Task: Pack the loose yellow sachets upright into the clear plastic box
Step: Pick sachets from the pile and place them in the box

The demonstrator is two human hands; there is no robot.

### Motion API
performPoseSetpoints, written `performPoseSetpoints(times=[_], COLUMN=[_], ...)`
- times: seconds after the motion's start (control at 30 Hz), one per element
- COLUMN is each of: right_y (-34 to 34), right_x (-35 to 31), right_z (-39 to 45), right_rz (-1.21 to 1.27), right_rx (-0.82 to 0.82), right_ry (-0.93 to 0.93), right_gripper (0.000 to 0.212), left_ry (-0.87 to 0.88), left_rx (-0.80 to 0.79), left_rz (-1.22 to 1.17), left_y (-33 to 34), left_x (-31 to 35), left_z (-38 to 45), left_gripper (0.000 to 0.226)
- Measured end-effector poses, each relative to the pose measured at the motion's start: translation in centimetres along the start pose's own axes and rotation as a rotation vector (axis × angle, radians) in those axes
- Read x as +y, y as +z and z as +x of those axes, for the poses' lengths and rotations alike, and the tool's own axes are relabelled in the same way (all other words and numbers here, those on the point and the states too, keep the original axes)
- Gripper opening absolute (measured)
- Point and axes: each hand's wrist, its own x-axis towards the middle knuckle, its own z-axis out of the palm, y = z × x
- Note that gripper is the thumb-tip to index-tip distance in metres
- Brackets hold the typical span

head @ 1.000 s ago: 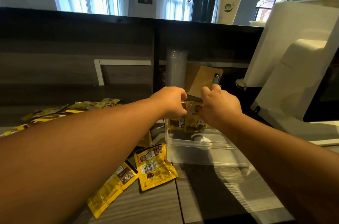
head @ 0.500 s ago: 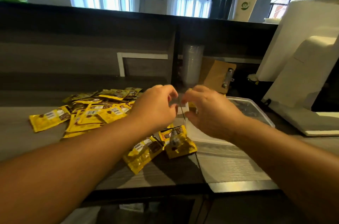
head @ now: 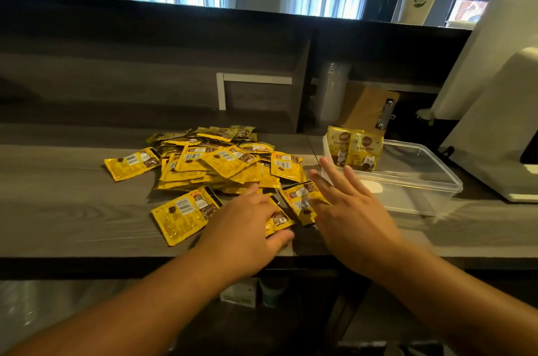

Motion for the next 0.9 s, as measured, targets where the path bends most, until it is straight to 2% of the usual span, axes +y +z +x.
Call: performPoseSetpoints(times=[0.1, 0.2, 0.37, 0.47, 0.57, 0.67, 0.73, 0.83, 0.9], right_y=[0.2, 1.0, 1.7, 1.6, 1.5, 1.4, 1.6, 1.7, 1.9], right_x=[-1.5, -2.1, -2.6, -2.5, -2.4, -2.7, -2.8, -2.7, -2.7], right_z=[-1.1, -2.2, -2.3, -2.3, -2.5, -2.7, -2.8, -2.8, -2.9], right_rz=[0.303, 0.541, 0.577, 0.623, 0.661, 0.650, 0.658, 0.651, 0.693], right_rx=[0.013, 0.131, 0.140, 0.105, 0.139, 0.212, 0.249, 0.288, 0.372], right_ry=[0.080, 0.204, 0.359, 0.372, 0.369, 0.384, 0.393, 0.402, 0.395], right_gripper=[0.038, 0.028, 0.023, 0.032, 0.039, 0.031, 0.025, 0.021, 0.037], left_ry=[0.057, 0.090, 0.081, 0.121, -0.015, -0.254, -0.350, -0.350, -0.318], left_rx=[-0.039, -0.049, -0.017, 0.065, 0.224, 0.305, 0.334, 0.300, 0.304], left_rz=[-0.064, -0.124, -0.417, -0.497, -0.746, -0.960, -1.189, -1.373, -1.402], left_y=[0.2, 0.3, 0.0, 0.2, 0.2, 0.0, 0.0, -0.1, -0.2], left_x=[-0.2, -1.1, -1.8, -2.4, -2.8, -3.4, -3.9, -4.2, -4.2], left_z=[-1.4, -2.6, -2.9, -3.3, -3.6, -2.9, -2.3, -1.8, -1.6], left_gripper=[0.063, 0.067, 0.083, 0.059, 0.049, 0.042, 0.041, 0.048, 0.050])
